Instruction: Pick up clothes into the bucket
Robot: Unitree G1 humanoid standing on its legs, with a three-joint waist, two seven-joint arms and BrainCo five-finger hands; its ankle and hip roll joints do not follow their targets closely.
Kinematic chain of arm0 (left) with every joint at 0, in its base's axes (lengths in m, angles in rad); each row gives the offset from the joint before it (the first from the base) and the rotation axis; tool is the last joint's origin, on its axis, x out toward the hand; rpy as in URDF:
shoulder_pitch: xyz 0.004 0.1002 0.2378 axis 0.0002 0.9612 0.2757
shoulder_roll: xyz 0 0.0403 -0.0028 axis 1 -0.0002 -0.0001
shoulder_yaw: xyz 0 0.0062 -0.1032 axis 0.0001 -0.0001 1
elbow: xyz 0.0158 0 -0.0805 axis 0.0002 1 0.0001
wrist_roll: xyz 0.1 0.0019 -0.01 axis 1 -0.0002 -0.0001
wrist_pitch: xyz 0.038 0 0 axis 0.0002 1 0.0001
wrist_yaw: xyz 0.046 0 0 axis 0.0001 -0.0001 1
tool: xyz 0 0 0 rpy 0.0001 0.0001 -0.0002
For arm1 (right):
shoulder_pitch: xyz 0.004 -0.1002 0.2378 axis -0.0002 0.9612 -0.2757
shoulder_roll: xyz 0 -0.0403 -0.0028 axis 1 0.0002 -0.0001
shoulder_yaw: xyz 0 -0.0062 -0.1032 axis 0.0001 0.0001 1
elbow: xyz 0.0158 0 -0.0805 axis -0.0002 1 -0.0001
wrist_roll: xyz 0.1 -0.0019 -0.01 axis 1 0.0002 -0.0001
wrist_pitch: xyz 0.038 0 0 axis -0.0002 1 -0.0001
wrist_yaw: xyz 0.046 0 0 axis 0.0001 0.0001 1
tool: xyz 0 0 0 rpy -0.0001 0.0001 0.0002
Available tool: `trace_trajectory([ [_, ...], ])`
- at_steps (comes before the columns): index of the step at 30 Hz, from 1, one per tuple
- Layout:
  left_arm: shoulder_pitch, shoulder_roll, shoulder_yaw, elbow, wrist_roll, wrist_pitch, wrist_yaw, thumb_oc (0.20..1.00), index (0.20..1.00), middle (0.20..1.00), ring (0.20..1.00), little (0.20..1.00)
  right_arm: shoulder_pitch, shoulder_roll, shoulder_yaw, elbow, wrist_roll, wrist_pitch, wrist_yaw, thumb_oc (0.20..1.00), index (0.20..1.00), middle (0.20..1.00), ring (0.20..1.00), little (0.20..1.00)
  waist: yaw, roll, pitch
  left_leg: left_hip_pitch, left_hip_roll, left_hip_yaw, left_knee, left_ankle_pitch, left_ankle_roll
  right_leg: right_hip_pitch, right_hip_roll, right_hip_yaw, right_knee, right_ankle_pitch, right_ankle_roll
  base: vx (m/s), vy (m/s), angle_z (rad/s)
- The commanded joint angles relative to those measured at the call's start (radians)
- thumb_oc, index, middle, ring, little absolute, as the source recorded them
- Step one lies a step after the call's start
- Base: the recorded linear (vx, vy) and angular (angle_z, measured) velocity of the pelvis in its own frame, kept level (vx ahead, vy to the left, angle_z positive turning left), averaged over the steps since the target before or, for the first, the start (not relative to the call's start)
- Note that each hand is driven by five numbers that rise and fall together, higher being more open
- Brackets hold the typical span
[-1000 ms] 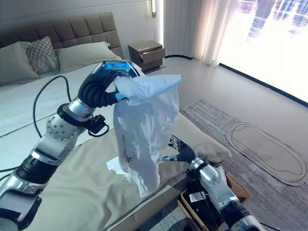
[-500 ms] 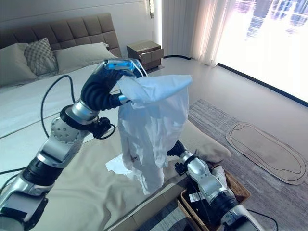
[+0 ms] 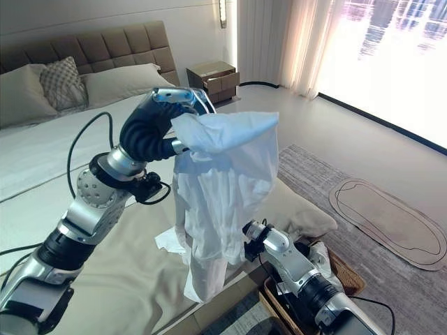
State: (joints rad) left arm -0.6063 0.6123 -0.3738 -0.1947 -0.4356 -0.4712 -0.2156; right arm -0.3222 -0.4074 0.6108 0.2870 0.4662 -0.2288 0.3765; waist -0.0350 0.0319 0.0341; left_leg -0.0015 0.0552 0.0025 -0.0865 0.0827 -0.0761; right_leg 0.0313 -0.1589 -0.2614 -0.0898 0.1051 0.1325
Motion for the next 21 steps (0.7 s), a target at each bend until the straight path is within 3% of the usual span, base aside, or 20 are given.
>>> trace_trajectory([
  [1, -0.07, -0.016, -0.002, 0.061, -0.087, -0.019, -0.01, 0.2, 0.2, 0.2, 0.2, 0.2, -0.111, 0.037, 0.036, -0.043, 0.079, -0.006, 0.07, 1.0, 1.0, 1.0, 1.0, 1.0, 0.023, -0.07, -0.011, 0.015, -0.012, 0.012, 0.016, -0.029, -0.002, 0.014, -0.041, -0.012, 0.01, 0.016, 0.059, 0.0, 0.0, 0.0],
  [2, -0.07, -0.021, -0.004, 0.064, -0.09, -0.019, -0.014, 0.2, 0.2, 0.2, 0.2, 0.2, -0.112, 0.039, 0.036, -0.035, 0.096, 0.0, 0.076, 1.0, 1.0, 1.0, 1.0, 1.0, 0.024, -0.07, -0.011, 0.016, -0.013, 0.011, 0.016, -0.03, -0.002, 0.015, -0.04, -0.012, 0.01, 0.015, 0.058, 0.0, 0.0, 0.0],
  [3, -0.069, -0.027, -0.006, 0.065, -0.09, -0.018, -0.019, 0.2, 0.2, 0.2, 0.2, 0.2, -0.11, 0.044, 0.033, -0.025, 0.117, 0.004, 0.084, 0.784, 0.784, 0.784, 0.784, 0.784, 0.025, -0.07, -0.012, 0.016, -0.013, 0.01, 0.016, -0.03, -0.002, 0.016, -0.04, -0.013, 0.01, 0.014, 0.058, 0.0, 0.0, 0.0],
  [4, -0.064, -0.029, -0.002, 0.065, -0.091, -0.018, -0.023, 0.2, 0.2, 0.2, 0.2, 0.2, -0.105, 0.05, 0.024, -0.015, 0.127, 0.001, 0.079, 0.683, 0.683, 0.683, 0.683, 0.683, 0.025, -0.069, -0.012, 0.016, -0.013, 0.009, 0.016, -0.03, -0.002, 0.016, -0.04, -0.015, 0.01, 0.014, 0.058, 0.0, 0.0, 0.0],
  [5, -0.061, -0.029, 0.004, 0.069, -0.092, -0.018, -0.023, 0.2, 0.2, 0.2, 0.2, 0.2, -0.092, 0.058, 0.007, 0.003, 0.153, 0.001, 0.076, 0.2, 0.2, 0.2, 0.2, 0.2, 0.025, -0.069, -0.012, 0.016, -0.013, 0.01, 0.016, -0.03, -0.001, 0.017, -0.04, -0.016, 0.01, 0.014, 0.059, 0.0, 0.0, 0.0],
  [21, 0.007, -0.031, 0.111, 0.113, -0.065, -0.028, -0.013, 0.2, 0.2, 0.2, 0.2, 0.2, 0.137, 0.114, -0.185, 0.059, 0.445, 0.032, 0.12, 0.2, 0.2, 0.2, 0.2, 0.2, 0.006, -0.071, -0.024, 0.023, -0.012, 0.013, 0.015, -0.035, -0.002, 0.021, -0.039, -0.016, 0.01, 0.01, 0.059, 0.0, 0.0, 0.0],
])
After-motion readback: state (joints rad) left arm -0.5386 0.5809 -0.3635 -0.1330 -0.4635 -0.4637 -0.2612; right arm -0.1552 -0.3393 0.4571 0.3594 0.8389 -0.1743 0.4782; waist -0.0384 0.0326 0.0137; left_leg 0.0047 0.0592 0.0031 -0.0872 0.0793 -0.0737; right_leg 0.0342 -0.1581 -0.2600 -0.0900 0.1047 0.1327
